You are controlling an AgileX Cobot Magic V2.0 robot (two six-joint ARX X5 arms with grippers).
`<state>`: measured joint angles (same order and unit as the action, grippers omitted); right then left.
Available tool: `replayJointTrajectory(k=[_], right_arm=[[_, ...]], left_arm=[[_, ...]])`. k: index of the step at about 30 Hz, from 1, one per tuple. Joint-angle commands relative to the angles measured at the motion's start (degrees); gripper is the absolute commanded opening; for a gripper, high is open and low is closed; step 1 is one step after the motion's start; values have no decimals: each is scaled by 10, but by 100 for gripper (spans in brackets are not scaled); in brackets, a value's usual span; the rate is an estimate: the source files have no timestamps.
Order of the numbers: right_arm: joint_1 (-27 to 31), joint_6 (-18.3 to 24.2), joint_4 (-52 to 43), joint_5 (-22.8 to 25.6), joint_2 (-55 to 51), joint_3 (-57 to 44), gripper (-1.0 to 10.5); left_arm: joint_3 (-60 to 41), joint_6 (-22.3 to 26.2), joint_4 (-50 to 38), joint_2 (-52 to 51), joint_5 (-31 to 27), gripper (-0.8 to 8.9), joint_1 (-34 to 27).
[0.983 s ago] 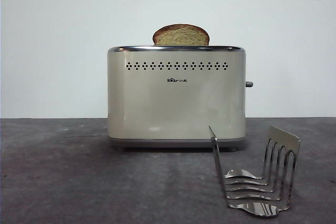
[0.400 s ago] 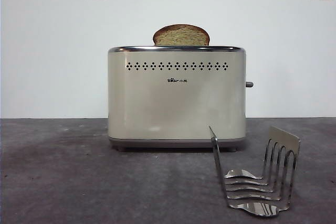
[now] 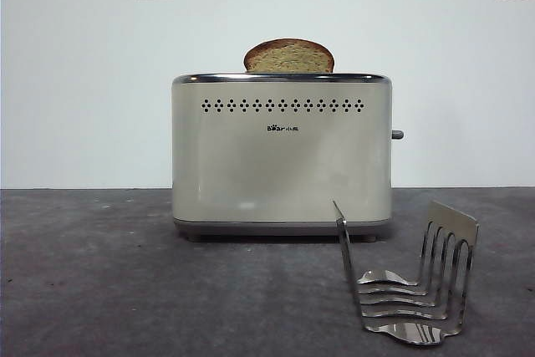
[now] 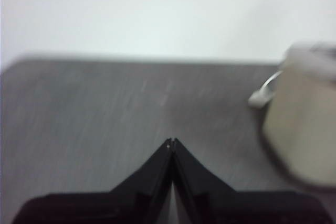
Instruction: Pick up a slice of bread from the rack,put the bread on the toaster,press the button
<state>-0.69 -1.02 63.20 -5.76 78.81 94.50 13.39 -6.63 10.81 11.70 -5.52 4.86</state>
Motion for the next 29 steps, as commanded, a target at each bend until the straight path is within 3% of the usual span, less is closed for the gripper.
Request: replayJointTrajectory(k=[1, 10, 16, 24, 29], right_arm=[[0, 2, -3, 2, 1, -2, 0], [0, 2, -3, 2, 1, -2, 0], [0, 2, -3, 2, 1, -2, 0], [0, 2, -2, 2, 1, -2, 0], [0, 2, -2, 2, 1, -2, 0]], left_arm=[[-37, -26, -2, -23, 10, -3, -26], [-129, -22, -65, -87, 13, -3, -66], [-130, 14, -21, -114, 20, -3, -76], [-130, 83, -9, -115, 88, -3, -72], [-130, 84, -9, -115, 85, -3, -71]])
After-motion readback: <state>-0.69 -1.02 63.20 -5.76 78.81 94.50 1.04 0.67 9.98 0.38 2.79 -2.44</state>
